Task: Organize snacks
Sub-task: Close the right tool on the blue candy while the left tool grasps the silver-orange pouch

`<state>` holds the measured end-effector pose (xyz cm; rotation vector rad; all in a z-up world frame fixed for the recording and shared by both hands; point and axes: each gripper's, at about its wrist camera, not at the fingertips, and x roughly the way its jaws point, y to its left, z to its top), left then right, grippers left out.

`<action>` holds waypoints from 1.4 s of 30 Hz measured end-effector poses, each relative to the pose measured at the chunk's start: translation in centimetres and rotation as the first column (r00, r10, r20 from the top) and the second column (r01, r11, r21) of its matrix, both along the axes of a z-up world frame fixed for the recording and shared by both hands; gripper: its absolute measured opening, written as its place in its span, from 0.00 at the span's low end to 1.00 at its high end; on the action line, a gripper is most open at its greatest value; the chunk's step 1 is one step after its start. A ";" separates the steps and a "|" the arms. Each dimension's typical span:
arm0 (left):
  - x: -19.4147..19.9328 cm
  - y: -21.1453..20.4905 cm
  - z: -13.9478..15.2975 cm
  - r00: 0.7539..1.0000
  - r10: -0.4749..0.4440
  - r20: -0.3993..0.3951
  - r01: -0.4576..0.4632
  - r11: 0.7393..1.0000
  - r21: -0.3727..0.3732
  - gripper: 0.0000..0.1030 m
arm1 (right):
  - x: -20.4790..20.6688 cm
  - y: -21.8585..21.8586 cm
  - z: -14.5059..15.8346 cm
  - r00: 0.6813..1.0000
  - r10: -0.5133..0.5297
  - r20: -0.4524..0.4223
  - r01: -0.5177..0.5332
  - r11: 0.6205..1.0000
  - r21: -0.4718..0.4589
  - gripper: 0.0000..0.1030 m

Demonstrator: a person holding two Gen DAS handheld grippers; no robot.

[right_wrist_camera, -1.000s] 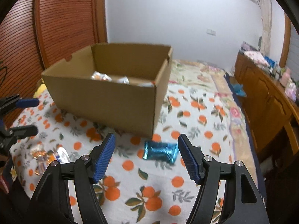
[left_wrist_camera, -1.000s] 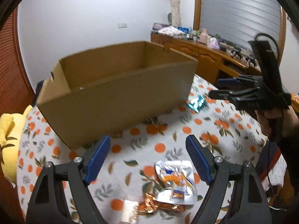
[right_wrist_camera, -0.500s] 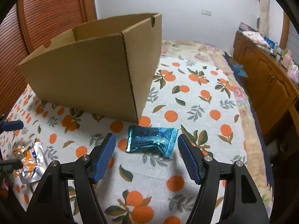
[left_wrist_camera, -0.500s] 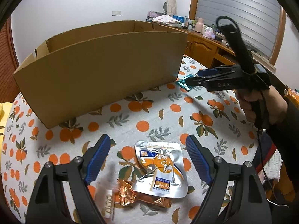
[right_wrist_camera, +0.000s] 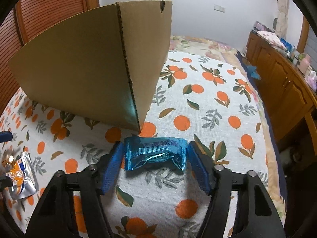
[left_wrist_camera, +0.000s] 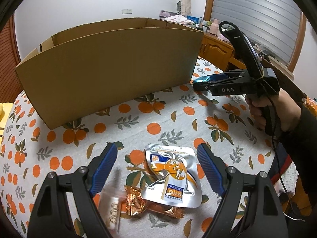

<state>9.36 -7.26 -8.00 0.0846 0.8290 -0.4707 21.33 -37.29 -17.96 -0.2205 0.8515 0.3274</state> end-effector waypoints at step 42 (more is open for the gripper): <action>-1.5 -2.7 -2.2 0.994 -0.093 -0.057 0.101 0.984 0.149 0.59 | -9.1 2.3 0.1 0.991 0.111 0.072 -0.119 0.987 0.108 0.33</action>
